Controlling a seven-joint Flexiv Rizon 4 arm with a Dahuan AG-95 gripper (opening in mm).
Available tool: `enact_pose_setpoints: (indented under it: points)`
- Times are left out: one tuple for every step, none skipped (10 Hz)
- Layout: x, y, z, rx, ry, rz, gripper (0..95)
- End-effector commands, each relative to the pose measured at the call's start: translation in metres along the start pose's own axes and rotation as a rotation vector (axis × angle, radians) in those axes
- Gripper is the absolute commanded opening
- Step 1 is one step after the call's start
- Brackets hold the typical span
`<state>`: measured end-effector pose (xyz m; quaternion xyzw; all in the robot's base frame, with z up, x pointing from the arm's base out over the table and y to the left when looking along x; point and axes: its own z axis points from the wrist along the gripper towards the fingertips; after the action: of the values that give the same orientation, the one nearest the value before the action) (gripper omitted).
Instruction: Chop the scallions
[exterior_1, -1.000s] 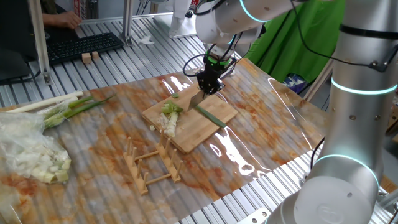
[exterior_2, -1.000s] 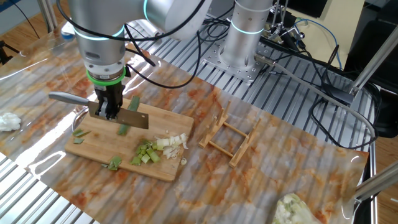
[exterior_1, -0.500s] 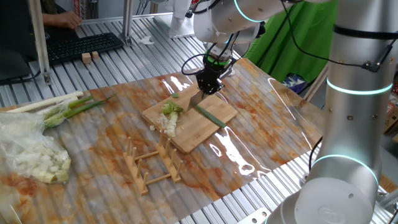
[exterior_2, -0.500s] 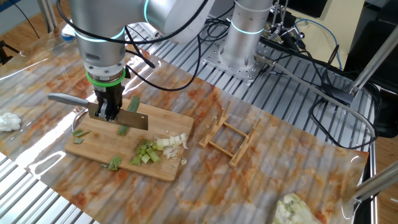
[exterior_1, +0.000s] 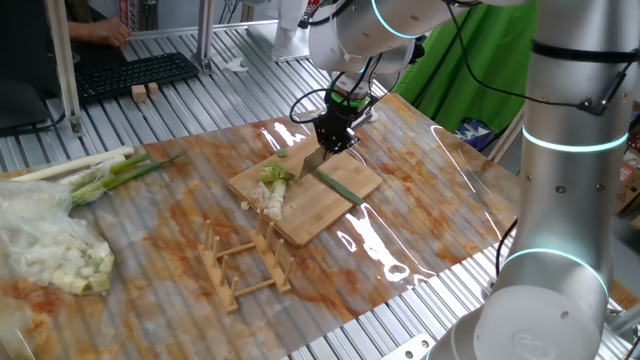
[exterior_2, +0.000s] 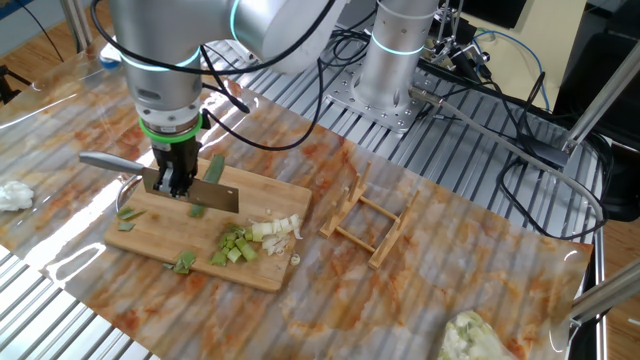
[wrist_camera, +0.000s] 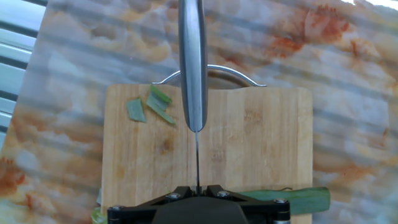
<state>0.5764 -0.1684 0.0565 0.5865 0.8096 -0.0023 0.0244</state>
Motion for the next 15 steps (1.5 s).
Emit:
enact_pose_setpoints:
  points:
    - [0.0,0.0,0.0,0.0,0.0,-0.003,0.0]
    - [-0.001,0.001,-0.001,0.0,0.0,-0.011,0.0]
    - [-0.001,0.005,-0.001,0.001,0.003,-0.013,0.0]
    - [-0.002,0.01,-0.002,0.002,0.003,-0.012,0.0]
    - [-0.002,0.011,-0.003,0.001,0.003,-0.019,0.0]
    - [-0.001,0.011,-0.003,0.001,0.003,-0.021,0.0]
    - [-0.001,0.011,-0.002,0.0,0.004,-0.016,0.0]
    - [0.0,0.011,0.002,-0.003,0.009,-0.009,0.0]
    - [0.001,0.011,0.007,-0.009,0.015,-0.004,0.0]
    - [0.004,0.013,0.021,-0.019,0.006,0.0,0.0]
    - [0.006,0.015,0.031,-0.025,-0.003,-0.002,0.0]
    - [0.006,0.016,0.034,-0.022,-0.007,-0.005,0.0]
    - [0.01,0.015,0.024,0.016,0.011,-0.001,0.0]
    - [0.012,0.013,0.013,0.03,0.016,0.001,0.0]
    - [0.012,0.012,0.009,0.026,0.013,0.003,0.0]
